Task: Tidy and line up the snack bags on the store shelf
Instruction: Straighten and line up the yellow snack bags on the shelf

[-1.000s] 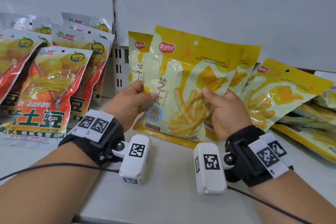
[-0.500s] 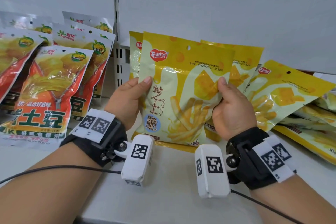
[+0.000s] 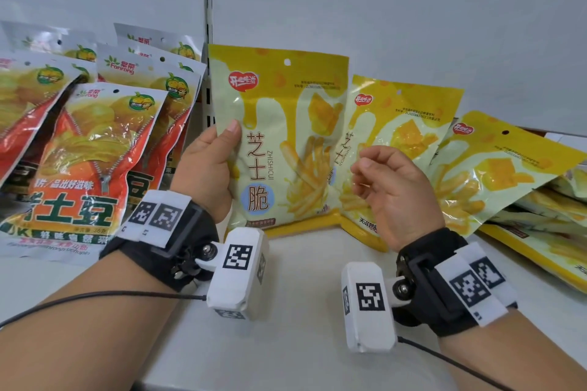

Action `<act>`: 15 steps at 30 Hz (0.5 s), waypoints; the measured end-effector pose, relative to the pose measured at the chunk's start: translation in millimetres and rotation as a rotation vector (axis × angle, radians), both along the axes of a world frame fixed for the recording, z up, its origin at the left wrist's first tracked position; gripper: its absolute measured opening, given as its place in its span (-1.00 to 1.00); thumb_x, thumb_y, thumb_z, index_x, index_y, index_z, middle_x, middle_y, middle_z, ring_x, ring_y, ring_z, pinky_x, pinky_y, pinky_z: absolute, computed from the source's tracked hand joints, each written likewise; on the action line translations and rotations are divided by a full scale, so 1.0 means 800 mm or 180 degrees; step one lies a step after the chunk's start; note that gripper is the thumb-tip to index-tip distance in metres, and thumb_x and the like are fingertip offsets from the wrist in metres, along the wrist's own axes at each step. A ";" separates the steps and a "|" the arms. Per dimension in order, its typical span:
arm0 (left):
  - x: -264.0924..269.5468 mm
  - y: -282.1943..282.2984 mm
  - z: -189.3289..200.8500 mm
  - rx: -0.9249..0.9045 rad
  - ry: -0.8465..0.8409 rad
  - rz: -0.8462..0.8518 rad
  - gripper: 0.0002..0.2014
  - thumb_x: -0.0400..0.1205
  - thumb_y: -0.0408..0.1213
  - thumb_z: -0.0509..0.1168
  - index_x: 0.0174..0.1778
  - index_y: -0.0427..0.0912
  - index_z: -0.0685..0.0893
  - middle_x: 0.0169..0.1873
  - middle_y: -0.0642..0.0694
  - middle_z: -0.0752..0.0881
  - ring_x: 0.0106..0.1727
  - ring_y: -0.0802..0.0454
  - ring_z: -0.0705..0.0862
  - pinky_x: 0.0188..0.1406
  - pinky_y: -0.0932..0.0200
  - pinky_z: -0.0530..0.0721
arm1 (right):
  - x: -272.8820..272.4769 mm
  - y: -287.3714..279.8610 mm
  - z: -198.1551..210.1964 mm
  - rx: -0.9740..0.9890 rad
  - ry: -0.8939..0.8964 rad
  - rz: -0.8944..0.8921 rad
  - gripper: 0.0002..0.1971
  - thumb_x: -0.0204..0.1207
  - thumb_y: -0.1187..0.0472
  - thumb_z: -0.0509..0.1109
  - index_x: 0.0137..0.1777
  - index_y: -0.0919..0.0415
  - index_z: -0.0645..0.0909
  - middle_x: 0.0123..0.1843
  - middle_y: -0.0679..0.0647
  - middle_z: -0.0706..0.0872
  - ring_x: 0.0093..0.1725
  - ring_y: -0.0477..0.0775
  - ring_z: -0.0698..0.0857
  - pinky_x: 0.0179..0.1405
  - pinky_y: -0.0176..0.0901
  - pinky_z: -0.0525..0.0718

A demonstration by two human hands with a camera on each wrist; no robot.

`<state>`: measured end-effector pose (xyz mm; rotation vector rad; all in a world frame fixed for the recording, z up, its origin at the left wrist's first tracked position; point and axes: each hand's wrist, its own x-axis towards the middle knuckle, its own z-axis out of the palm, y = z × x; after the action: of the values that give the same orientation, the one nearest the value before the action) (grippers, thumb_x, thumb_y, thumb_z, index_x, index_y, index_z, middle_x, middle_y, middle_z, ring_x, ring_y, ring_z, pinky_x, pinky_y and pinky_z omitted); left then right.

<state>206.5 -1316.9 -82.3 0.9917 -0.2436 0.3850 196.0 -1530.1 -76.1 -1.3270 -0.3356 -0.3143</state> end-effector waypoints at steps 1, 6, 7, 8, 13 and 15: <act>-0.002 -0.001 0.002 0.0021 -0.0056 0.0017 -0.81 0.67 -0.22 0.21 -0.02 -0.15 0.72 -0.10 -0.15 0.84 -0.03 -0.11 0.82 -0.18 -0.01 0.78 | -0.003 0.002 0.000 -0.0148 -0.0013 0.0106 -0.90 0.51 0.35 0.36 -0.10 0.13 0.62 -0.19 0.08 0.67 -0.28 -0.04 0.60 -0.27 -0.21 0.57; -0.017 -0.015 0.004 0.0674 -0.0308 -0.0869 -0.41 0.63 0.16 -0.07 0.11 -0.10 0.79 0.16 -0.17 0.76 0.27 -0.16 0.68 0.30 -0.21 0.59 | -0.008 0.016 -0.002 -0.0800 -0.0078 0.0727 -0.08 -0.03 -0.40 0.54 0.37 -0.08 0.47 0.39 0.03 0.57 0.32 -0.02 0.60 0.08 -0.12 0.65; -0.020 -0.018 0.005 0.0902 -0.0302 -0.1035 -0.27 0.56 0.24 -0.19 0.12 -0.11 0.79 0.17 -0.16 0.75 0.30 -0.16 0.65 0.33 -0.23 0.54 | -0.009 0.018 -0.004 -0.0795 -0.0107 0.0914 0.09 -0.11 -0.43 0.57 0.48 -0.04 0.37 0.46 0.06 0.51 0.43 0.03 0.53 0.25 0.02 0.61; -0.021 -0.021 0.005 0.1076 -0.0276 -0.1156 -0.17 0.50 0.29 -0.27 0.13 -0.14 0.78 0.20 -0.18 0.74 0.33 -0.18 0.61 0.37 -0.25 0.48 | -0.009 0.019 -0.004 -0.0738 -0.0183 0.1080 0.16 -0.11 -0.40 0.60 0.53 0.00 0.30 0.49 0.09 0.49 0.48 0.08 0.49 0.36 0.16 0.54; -0.020 -0.022 0.004 0.1140 -0.0200 -0.1032 -0.15 0.56 0.33 -0.32 -0.01 -0.07 0.83 0.08 -0.08 0.80 0.20 -0.04 0.70 0.15 0.00 0.59 | -0.013 0.024 -0.003 -0.0427 -0.0426 0.0582 -0.63 0.37 0.10 0.49 0.19 -0.07 0.60 0.18 -0.03 0.74 0.28 0.07 0.67 0.35 0.26 0.56; -0.017 -0.021 0.004 0.1190 -0.0041 -0.0289 -0.44 0.70 0.15 -0.09 -0.02 -0.02 0.79 -0.05 0.02 0.82 0.04 0.08 0.72 0.00 0.10 0.59 | -0.009 0.021 -0.004 -0.0096 -0.0248 0.0402 -0.83 0.47 0.16 0.40 0.02 -0.06 0.72 0.07 0.02 0.80 0.20 0.12 0.72 0.34 0.32 0.55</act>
<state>193.0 -1333.7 -79.5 1.3400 -0.3801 0.2670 188.4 -1513.4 -79.4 -1.3190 -0.4890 -0.2561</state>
